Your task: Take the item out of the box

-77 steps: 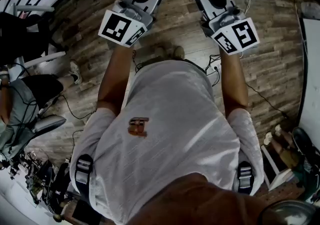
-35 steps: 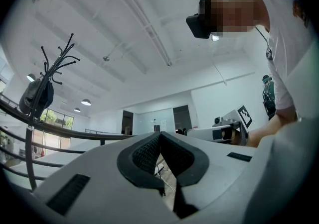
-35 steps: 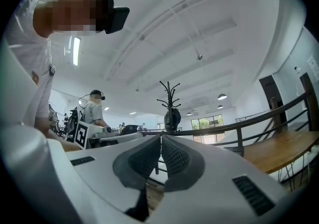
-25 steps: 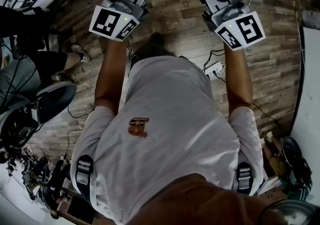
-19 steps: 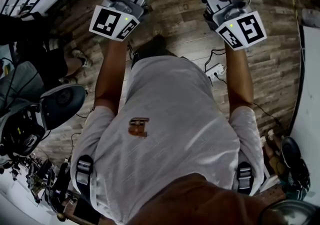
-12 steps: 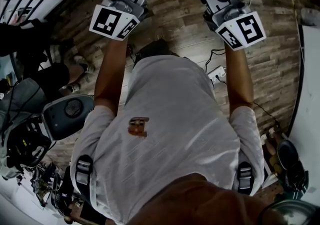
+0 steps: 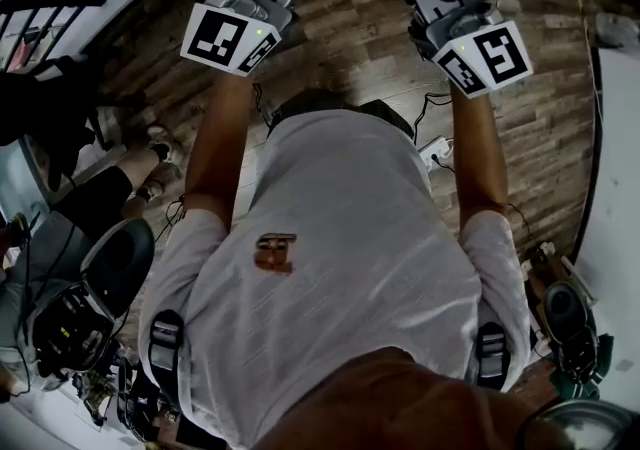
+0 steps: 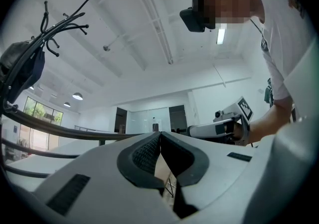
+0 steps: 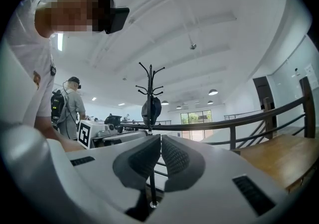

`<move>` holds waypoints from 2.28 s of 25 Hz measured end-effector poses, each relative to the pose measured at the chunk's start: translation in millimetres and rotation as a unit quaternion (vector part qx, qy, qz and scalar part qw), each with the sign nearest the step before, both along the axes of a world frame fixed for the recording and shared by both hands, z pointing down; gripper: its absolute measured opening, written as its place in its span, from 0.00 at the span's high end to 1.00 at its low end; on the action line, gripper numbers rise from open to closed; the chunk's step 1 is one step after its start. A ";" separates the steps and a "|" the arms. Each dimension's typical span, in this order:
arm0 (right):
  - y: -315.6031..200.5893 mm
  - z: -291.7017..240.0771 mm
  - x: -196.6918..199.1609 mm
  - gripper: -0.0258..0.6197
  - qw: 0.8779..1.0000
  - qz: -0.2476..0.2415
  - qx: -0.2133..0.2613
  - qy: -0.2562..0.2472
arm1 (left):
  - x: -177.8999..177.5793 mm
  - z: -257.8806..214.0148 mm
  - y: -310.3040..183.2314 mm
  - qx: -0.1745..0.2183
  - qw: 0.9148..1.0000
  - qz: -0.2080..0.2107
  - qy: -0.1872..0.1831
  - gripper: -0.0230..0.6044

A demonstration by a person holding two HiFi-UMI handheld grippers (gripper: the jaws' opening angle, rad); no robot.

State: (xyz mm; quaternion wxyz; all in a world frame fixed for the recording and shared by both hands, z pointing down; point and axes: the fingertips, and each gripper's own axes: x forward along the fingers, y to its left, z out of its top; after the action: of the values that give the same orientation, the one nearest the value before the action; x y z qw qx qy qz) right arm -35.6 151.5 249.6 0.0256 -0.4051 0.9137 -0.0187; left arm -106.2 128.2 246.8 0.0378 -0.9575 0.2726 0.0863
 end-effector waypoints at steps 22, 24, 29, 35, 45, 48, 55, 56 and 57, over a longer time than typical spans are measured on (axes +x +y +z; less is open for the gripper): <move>-111.0 14.3 19.7 0.91 1.000 -0.011 -0.003 0.020 | 18.5 16.9 -105.5 -0.012 1.000 -0.014 -0.022 0.93; -125.0 15.5 30.7 0.91 1.000 -0.015 -0.002 0.021 | 28.5 17.6 -119.6 -0.012 0.999 -0.019 -0.024 0.93; -165.4 20.3 53.8 0.91 0.999 -0.024 -0.002 0.021 | 49.7 21.3 -157.9 -0.011 0.999 -0.031 -0.031 0.93; -209.5 27.5 70.1 0.91 0.999 -0.036 -0.001 0.023 | 66.7 27.8 -203.7 -0.013 0.998 -0.048 -0.040 0.93; -248.5 64.0 100.6 0.91 0.996 -0.046 -0.041 0.071 | 114.3 47.1 -238.1 -0.029 0.996 -0.063 -0.053 0.93; -259.7 76.7 104.9 0.91 0.993 -0.052 -0.062 0.082 | 122.0 51.0 -246.5 -0.035 0.995 -0.070 -0.056 0.93; -282.9 97.4 102.9 0.90 0.988 -0.066 -0.089 0.112 | 126.6 64.8 -262.9 -0.050 0.994 -0.076 -0.063 0.93; -284.6 102.0 102.1 0.90 0.987 -0.066 -0.092 0.118 | 126.4 67.2 -265.2 -0.050 0.994 -0.074 -0.062 0.93; -286.0 106.8 101.0 0.90 0.986 -0.067 -0.095 0.123 | 126.1 69.7 -267.5 -0.050 0.994 -0.072 -0.061 0.93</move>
State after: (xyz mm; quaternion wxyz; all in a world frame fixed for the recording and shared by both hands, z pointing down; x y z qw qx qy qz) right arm 65.4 -134.5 356.4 -0.1266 -0.3431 0.9289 -0.0576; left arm 19.8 -139.3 316.4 0.0129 -0.9395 0.3422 0.0107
